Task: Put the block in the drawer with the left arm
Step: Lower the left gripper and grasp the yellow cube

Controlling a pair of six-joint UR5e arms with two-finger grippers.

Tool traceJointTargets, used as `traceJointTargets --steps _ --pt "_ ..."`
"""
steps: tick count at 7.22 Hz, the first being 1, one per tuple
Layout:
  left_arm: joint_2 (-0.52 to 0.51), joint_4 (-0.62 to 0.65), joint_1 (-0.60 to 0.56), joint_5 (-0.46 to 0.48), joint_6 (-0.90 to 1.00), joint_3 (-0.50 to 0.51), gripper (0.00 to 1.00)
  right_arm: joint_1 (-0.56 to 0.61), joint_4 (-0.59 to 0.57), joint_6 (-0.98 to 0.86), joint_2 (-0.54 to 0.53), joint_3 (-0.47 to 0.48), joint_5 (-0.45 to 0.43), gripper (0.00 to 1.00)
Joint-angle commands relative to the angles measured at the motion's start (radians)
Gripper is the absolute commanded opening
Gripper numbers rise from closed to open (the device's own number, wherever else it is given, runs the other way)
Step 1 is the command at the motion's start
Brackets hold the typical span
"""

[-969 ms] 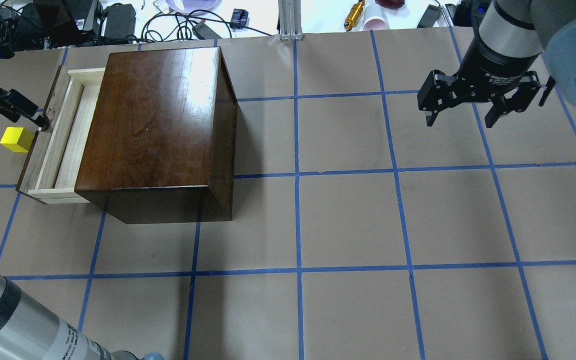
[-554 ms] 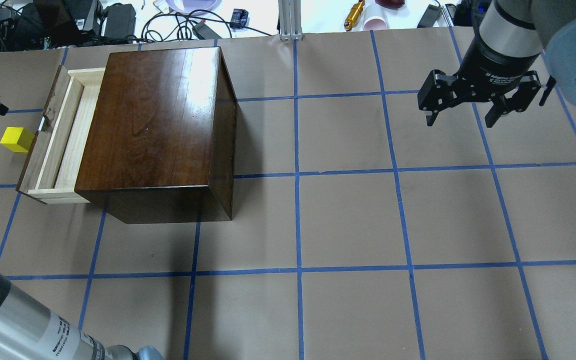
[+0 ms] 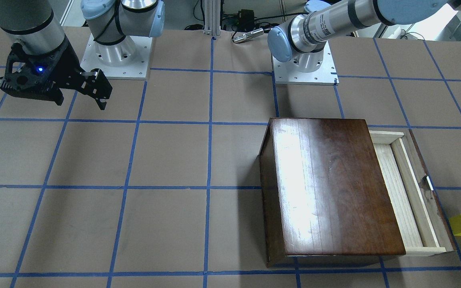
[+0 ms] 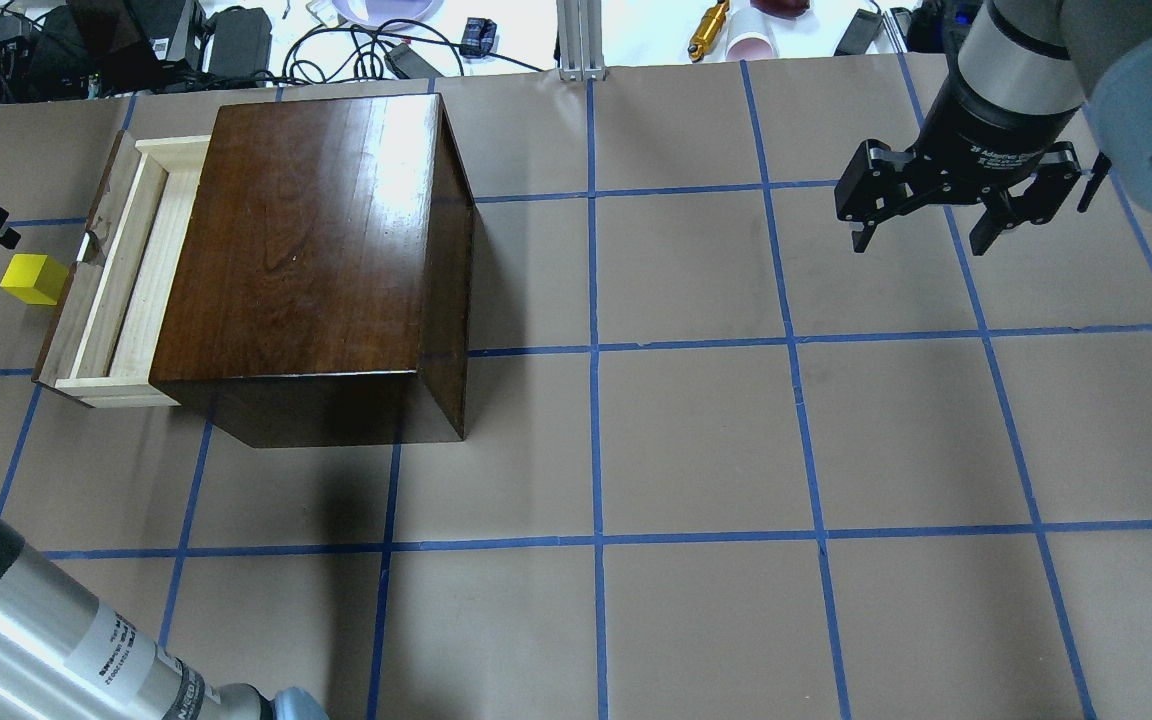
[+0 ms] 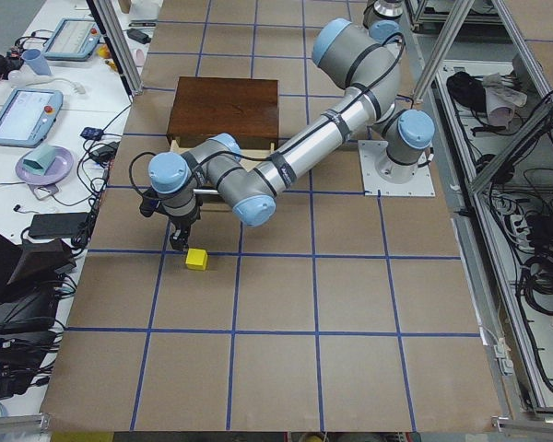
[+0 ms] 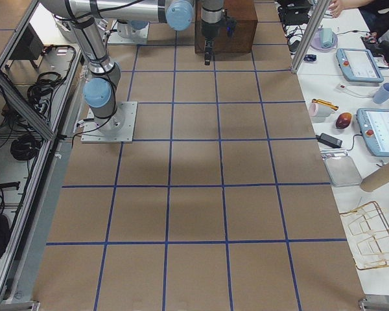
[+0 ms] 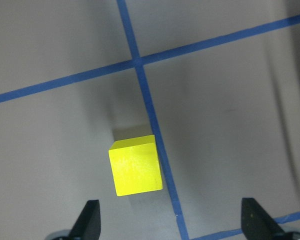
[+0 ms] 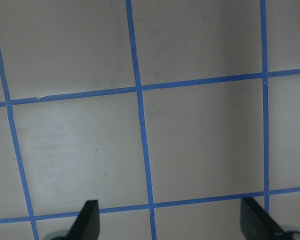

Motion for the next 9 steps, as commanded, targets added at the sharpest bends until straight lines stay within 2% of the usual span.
traceJointTargets --steps 1,6,7,8,9 --pt "-0.056 0.044 0.001 0.046 -0.020 0.003 1.00 0.000 0.000 0.000 0.000 0.000 0.000 1.00" --pt "-0.119 0.084 -0.001 0.036 -0.094 0.006 1.00 0.000 0.000 0.000 0.000 0.000 0.000 1.00" --pt "-0.126 0.084 -0.001 0.032 -0.111 0.007 0.74 0.000 0.000 0.000 0.000 0.000 0.000 1.00" --pt "-0.131 0.084 -0.001 0.029 -0.120 0.021 0.27 0.000 0.000 0.000 0.000 0.000 0.000 1.00" --pt "-0.131 0.084 -0.001 0.029 -0.117 0.027 0.11 0.000 0.000 0.000 0.000 0.001 0.000 1.00"
